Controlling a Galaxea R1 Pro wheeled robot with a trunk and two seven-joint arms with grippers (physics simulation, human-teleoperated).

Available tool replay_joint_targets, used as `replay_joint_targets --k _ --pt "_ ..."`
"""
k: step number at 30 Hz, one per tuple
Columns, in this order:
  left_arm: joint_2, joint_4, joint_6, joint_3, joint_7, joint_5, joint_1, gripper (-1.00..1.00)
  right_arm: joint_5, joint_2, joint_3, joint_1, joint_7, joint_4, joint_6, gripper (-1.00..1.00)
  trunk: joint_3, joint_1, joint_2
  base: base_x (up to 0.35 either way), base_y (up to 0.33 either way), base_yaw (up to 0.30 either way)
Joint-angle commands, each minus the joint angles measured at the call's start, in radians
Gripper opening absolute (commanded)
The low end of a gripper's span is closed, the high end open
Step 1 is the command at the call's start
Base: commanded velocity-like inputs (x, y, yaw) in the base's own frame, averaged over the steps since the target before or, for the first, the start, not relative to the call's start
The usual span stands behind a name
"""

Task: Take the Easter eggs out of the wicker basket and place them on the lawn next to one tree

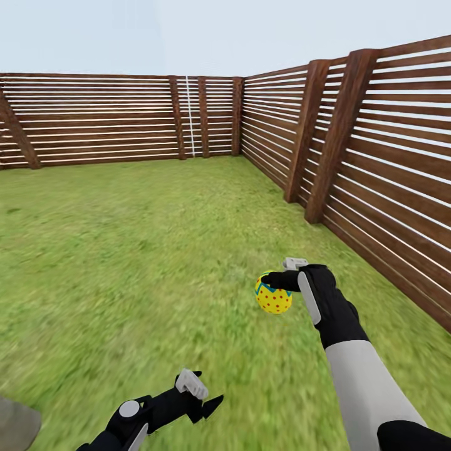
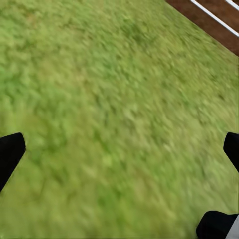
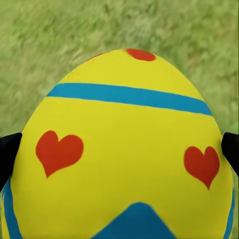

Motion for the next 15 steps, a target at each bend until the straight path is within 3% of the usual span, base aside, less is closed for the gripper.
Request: replay_joint_targets --k 1,15 --pt "0.001 -0.001 0.010 -0.002 -0.001 0.011 -0.001 1.00 -0.005 0.000 -0.001 0.000 -0.001 -0.001 0.004 -1.00 -0.001 0.000 0.000 0.333 -0.105 0.271" --pt "0.001 -0.002 0.009 -0.003 -0.001 0.011 -0.001 1.00 -0.004 0.000 -0.001 0.000 -0.003 0.004 0.004 -1.00 -0.001 0.000 0.000 0.315 -0.141 0.271"
